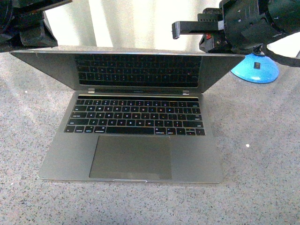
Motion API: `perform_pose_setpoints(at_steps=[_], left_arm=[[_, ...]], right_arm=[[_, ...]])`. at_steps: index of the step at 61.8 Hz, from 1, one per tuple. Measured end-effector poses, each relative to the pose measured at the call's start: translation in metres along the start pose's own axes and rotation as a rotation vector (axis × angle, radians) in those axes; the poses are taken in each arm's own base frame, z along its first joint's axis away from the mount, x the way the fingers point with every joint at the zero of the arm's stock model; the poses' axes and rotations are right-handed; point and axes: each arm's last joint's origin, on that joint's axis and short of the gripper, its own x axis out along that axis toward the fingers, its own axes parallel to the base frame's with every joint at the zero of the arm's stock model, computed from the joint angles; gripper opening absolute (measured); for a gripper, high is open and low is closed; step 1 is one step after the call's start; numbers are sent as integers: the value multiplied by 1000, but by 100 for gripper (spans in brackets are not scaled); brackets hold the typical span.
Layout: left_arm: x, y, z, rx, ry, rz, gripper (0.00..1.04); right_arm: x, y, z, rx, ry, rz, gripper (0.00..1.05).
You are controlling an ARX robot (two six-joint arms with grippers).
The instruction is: Close laptop
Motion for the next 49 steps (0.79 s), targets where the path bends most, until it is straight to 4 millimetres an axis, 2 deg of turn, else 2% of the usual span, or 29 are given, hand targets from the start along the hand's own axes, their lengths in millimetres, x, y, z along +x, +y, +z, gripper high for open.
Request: perform_pose_setpoints(at_steps=[31,49], left_arm=[[3,-4,-24,-25,69,-15,4],[-7,-6,-30,-40,75,-37,4]], right_arm=[[1,-3,-25,39,46,-18,1],[1,-4,-29,52,52,-21,1]])
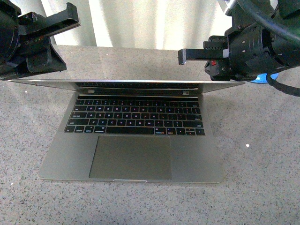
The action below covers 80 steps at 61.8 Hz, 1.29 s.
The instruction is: Close laptop
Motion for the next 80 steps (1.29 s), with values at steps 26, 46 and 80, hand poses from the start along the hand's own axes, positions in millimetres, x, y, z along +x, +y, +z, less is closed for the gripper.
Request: perform_pose_setpoints(at_steps=[26,46,80], left_arm=[[1,6,-18,-30,44,12,4],[4,8,-25,-45,44,10,4],[15,10,-44,-60,84,12,4]], right_arm=[[0,0,-15,52,14,0,1],[0,-2,-22,91,21,-6,1],[5,-4,-41,138,54,-3,1]])
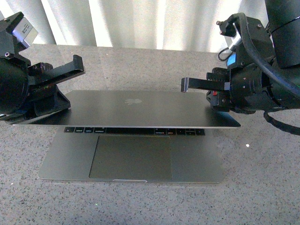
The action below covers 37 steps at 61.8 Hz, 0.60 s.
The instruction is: Close laptop
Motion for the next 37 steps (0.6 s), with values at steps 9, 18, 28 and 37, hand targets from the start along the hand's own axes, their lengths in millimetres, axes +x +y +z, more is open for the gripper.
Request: perform_pose_setpoints(at_steps=[9,18,28,37], left_arm=[[2,0,-3,-10,6,-1,4],[3,0,-5,-16,8,-3,4],[4,0,-8,-18,10,-4,4],[6,1,-11,-22,15,-3,4]], right_arm=[[1,0,-4,11,10,0,1],[1,0,-7,21,12,2,1],[2,-1,-11,33,19,0,1],[2,-3,-16,42,26,1,1]])
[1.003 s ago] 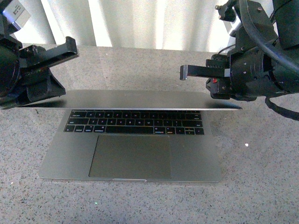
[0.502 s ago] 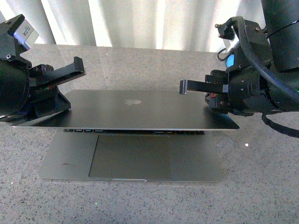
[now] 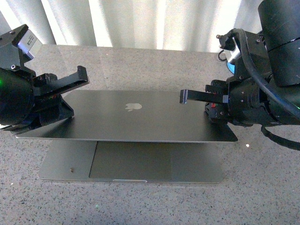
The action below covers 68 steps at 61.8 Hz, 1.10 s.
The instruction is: Close laptop
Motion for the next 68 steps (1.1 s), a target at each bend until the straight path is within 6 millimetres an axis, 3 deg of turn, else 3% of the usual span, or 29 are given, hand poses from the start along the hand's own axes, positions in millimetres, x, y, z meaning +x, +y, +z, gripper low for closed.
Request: perform_pose_setpoints(at_steps=[68], left_arm=[[14,6,-19,-32,27,3,4]], right_arm=[[3,-13,-19,46,23,-1,1]])
